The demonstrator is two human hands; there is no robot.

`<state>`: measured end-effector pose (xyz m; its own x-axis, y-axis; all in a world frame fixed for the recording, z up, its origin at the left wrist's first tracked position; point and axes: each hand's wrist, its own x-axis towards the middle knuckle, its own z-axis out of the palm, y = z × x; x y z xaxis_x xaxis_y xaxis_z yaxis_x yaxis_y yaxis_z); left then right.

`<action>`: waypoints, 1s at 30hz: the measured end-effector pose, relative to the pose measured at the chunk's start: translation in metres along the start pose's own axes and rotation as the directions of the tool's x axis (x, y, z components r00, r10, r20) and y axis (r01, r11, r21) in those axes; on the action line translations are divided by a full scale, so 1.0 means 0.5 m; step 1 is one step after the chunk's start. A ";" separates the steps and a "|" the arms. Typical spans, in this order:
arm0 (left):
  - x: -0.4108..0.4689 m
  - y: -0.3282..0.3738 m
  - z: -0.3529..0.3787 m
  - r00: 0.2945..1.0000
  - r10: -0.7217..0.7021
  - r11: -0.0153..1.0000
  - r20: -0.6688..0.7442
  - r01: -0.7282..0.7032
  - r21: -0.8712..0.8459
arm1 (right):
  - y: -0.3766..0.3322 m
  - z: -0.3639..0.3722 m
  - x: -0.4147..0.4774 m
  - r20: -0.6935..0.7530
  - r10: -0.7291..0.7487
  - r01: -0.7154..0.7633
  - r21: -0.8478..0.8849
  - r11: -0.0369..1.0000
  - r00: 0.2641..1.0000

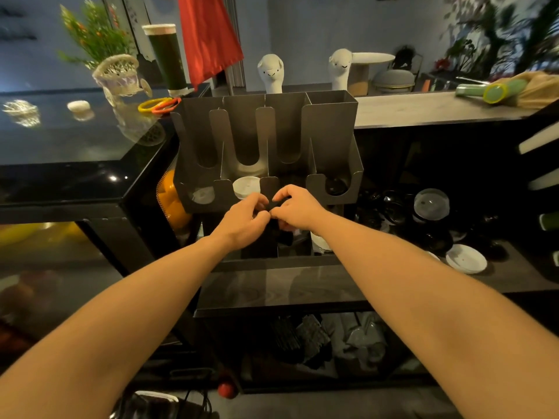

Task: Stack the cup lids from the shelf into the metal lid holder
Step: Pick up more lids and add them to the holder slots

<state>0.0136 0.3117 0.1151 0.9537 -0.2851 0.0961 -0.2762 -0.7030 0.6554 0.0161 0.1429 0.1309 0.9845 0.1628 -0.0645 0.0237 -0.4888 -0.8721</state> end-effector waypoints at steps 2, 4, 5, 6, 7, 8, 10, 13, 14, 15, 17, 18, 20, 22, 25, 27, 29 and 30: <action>-0.004 0.003 0.011 0.995 -0.021 0.999 0.101 0.024 -0.032 | 0.011 -0.006 -0.015 -0.029 0.085 -0.080 0.142 0.987 0.996; -0.006 0.008 0.021 0.988 -0.020 1.000 0.156 0.022 -0.011 | 0.020 -0.012 -0.028 -0.037 0.163 -0.145 0.296 0.944 0.986; -0.006 0.012 0.027 0.988 -0.013 1.000 0.155 0.013 0.004 | 0.023 -0.017 -0.034 -0.041 0.205 -0.176 0.365 0.914 0.978; -0.006 0.017 0.032 0.989 -0.002 1.000 0.145 0.000 0.014 | 0.024 -0.020 -0.039 -0.050 0.255 -0.210 0.428 0.879 0.966; -0.006 0.023 0.036 0.992 0.015 1.000 0.128 -0.017 0.018 | 0.026 -0.025 -0.044 -0.058 0.312 -0.246 0.486 0.839 0.948; -0.006 0.029 0.039 0.993 0.034 0.999 0.110 -0.035 0.015 | 0.028 -0.030 -0.049 -0.059 0.368 -0.282 0.535 0.796 0.928; -0.003 0.044 0.044 0.994 0.066 0.998 0.086 -0.065 -0.015 | 0.035 -0.043 -0.053 -0.025 0.431 -0.320 0.631 0.707 0.902; 0.005 0.071 0.052 0.994 0.088 0.995 0.071 -0.085 -0.044 | 0.045 -0.065 -0.058 0.019 0.443 -0.308 0.746 0.591 0.896; 0.008 0.080 0.054 0.994 0.099 0.995 0.051 -0.097 -0.038 | 0.046 -0.072 -0.060 0.012 0.438 -0.291 0.764 0.576 0.899; 0.011 0.087 0.055 0.993 0.115 0.993 0.025 -0.114 -0.031 | 0.046 -0.080 -0.063 0.000 0.430 -0.273 0.773 0.573 0.903; 0.013 0.097 0.055 0.986 0.163 0.986 -0.028 -0.164 -0.013 | 0.042 -0.092 -0.067 -0.035 0.423 -0.249 0.765 0.595 0.905; 0.014 0.102 0.054 0.980 0.194 0.981 -0.052 -0.194 0.006 | 0.039 -0.097 -0.068 -0.059 0.426 -0.242 0.751 0.615 0.903; 0.018 0.110 0.049 0.957 0.274 0.961 -0.098 -0.269 0.067 | 0.031 -0.105 -0.067 -0.100 0.427 -0.234 0.713 0.660 0.899; 0.024 0.117 0.043 0.927 0.350 0.932 -0.134 -0.330 0.153 | 0.022 -0.112 -0.060 -0.135 0.396 -0.230 0.631 0.741 0.908; 0.039 0.122 0.033 0.909 0.372 0.910 -0.187 -0.317 0.269 | 0.009 -0.124 -0.044 -0.207 0.309 -0.175 0.490 0.854 0.928; 0.053 0.122 0.022 0.907 0.359 0.907 -0.222 -0.283 0.312 | 0.000 -0.134 -0.030 -0.261 0.206 -0.112 0.334 0.936 0.943; 0.071 0.122 0.007 0.902 0.355 0.902 -0.245 -0.262 0.342 | -0.011 -0.144 -0.016 -0.284 0.093 -0.039 0.190 0.981 0.954; 0.081 0.122 -0.001 0.902 0.348 0.904 -0.254 -0.251 0.347 | -0.016 -0.148 -0.007 -0.288 0.031 0.002 0.115 0.993 0.957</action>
<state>0.0354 0.2575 0.1596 0.7945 -0.3364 0.5056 -0.5305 -0.7897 0.3082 0.0251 0.0826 0.1740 0.9931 -0.1061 0.0503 0.0054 -0.3868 -0.9221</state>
